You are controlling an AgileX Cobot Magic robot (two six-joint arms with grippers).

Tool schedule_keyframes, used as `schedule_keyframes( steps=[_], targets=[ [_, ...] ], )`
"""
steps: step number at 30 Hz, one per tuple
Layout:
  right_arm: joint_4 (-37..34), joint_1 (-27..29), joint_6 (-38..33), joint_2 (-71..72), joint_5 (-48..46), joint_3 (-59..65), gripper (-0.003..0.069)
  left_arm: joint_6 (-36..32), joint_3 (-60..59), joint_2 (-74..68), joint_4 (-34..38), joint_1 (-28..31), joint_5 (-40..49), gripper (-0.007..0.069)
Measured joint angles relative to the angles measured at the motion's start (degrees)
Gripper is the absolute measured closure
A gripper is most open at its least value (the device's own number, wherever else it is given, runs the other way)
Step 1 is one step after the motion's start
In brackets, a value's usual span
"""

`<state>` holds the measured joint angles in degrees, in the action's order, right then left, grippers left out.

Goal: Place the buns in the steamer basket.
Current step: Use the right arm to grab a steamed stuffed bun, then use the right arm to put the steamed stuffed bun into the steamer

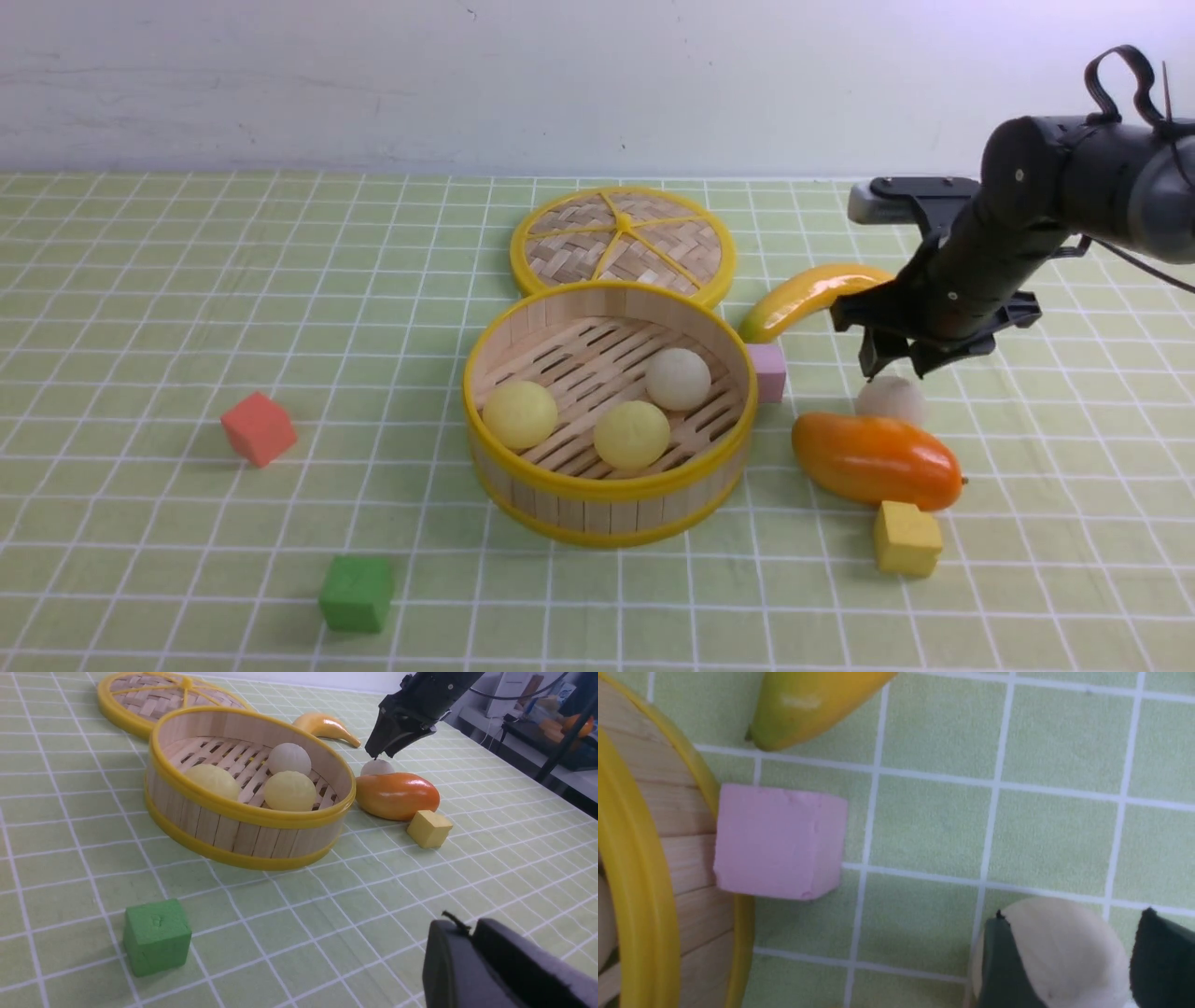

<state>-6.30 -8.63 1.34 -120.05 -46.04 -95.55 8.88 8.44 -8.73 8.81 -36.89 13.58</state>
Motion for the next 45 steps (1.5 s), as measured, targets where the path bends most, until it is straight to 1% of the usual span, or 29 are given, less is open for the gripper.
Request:
schedule_keyframes(
  steps=[5,7,9,10,15,17,19,23,25,26,27,28,29,31,32,36,40,43,44,45],
  targets=[
    [0.0,0.0,0.0,-1.45,0.04,0.0,0.0313,0.0,0.0,0.0,0.0,0.0,0.0,0.0567],
    [0.0,0.0,0.0,-1.9,0.04,0.0,0.0345,0.0,0.0,0.0,0.0,0.0,0.0,0.0564],
    [0.0,0.0,0.0,-1.9,0.09,0.0,0.0394,0.0,0.0,0.0,0.0,0.0,0.0,0.0561],
    [0.0,0.0,-0.06,-1.9,0.09,0.0,0.0405,0.0,0.0,0.0,0.0,0.0,0.0,0.056],
    [0.02,0.0,-2.34,-1.66,-1.3,0.0,0.0573,0.0,0.0,0.0,0.0,0.0,0.0,0.0557],
    [0.02,0.0,-2.85,-1.22,-1.85,0.0,0.0626,0.0,0.0,0.0,0.0,0.0,0.0,0.0557],
    [-0.43,0.0,-3.49,0.09,-2.6,0.0,0.0645,0.0,0.0,0.0,0.0,0.0,0.0,0.0554],
    [-3.61,-1.21,-5.96,4.96,-2.66,0.0,0.0645,0.0,0.0,0.0,0.0,0.0,0.0,0.0551],
    [-7.13,-3.33,-8.67,6.96,-1.58,-0.27,0.0645,0.0,0.0,0.0,0.0,0.0,0.0,0.055],
    [-7.53,-3.59,-9.0,7.12,-1.43,-0.34,0.0644,0.0,0.0,0.0,0.0,0.0,0.0,0.055],
    [-10.85,-6.06,-11.76,7.79,0.29,-1.09,0.0641,0.0,0.0,0.0,0.0,0.0,0.0,0.055],
    [-11.27,-6.39,-12.06,7.84,0.55,-1.19,0.0641,0.0,0.0,0.0,0.0,0.0,0.0,0.055],
    [-13.77,-9.1,-14.05,7.57,2.73,-2.06,0.0641,0.0,0.0,0.0,0.0,0.0,0.0,0.055],
    [-16.25,-11.99,-16.05,6.48,5.98,-3.12,0.064,0.0,0.0,0.0,0.0,0.0,0.0,0.055],
    [-16.85,-13.7,-16.75,5.16,8.09,-3.86,0.0639,0.0,0.0,0.0,0.0,0.0,0.0,0.055],
    [-17.59,-17.48,-17.4,0.31,14.68,-5.73,0.0636,0.0,0.0,0.0,0.0,0.0,0.0,0.055],
    [-17.59,-18.96,-17.4,-3.38,18.09,-6.33,0.0621,0.0,0.0,0.0,0.0,0.0,0.0,0.055],
    [-17.66,-19.84,-17.4,-6.04,19.79,-6.33,0.0573,0.0,0.0,0.0,0.0,0.0,0.0,0.055],
    [-17.66,-19.98,-17.4,-6.74,20.21,-6.33,0.0546,0.0,0.0,0.0,0.0,0.0,0.0,0.055],
    [-17.66,-20.1,-17.4,-7.32,20.68,-6.37,0.0503,0.0,0.0,0.0,0.0,0.0,0.0,0.055]
  ],
)
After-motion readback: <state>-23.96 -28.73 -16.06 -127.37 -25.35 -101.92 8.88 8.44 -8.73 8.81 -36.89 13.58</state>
